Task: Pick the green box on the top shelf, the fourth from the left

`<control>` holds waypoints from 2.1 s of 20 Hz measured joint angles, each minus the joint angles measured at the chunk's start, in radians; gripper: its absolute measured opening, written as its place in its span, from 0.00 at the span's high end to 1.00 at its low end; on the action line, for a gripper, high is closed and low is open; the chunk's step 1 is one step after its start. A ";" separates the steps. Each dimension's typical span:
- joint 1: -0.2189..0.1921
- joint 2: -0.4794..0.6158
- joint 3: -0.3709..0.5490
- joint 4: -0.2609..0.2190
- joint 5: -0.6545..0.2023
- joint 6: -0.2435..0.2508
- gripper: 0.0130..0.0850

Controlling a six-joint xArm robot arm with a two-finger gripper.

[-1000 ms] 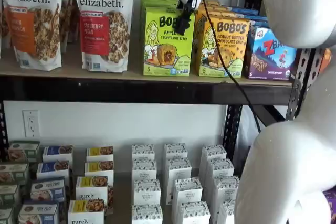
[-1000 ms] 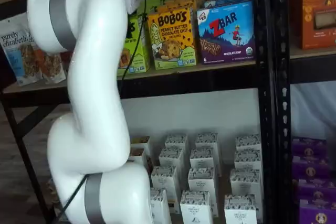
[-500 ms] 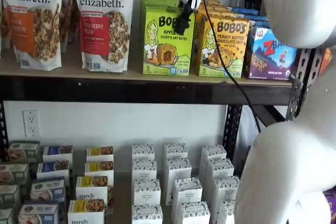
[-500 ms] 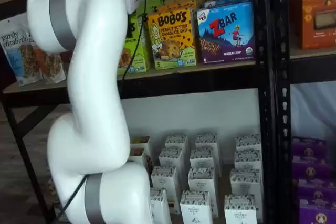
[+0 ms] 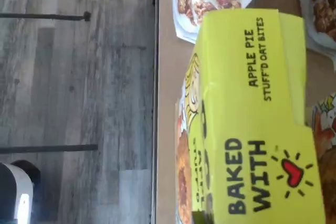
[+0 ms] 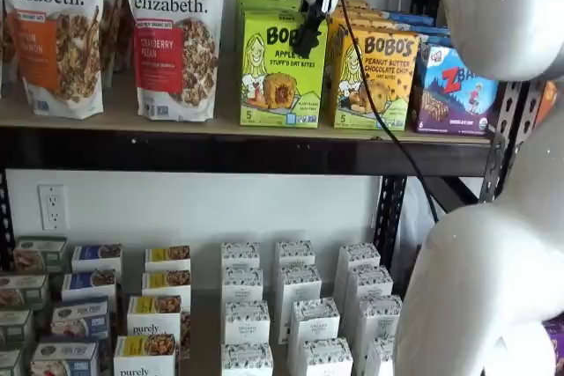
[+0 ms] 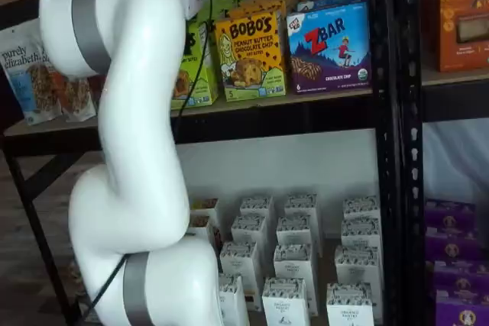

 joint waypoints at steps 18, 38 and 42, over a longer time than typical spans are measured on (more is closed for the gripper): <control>-0.004 -0.048 0.007 0.009 0.075 0.010 0.78; -0.043 -0.211 0.154 0.049 0.137 -0.015 0.78; -0.054 -0.243 0.185 0.057 0.137 -0.024 0.78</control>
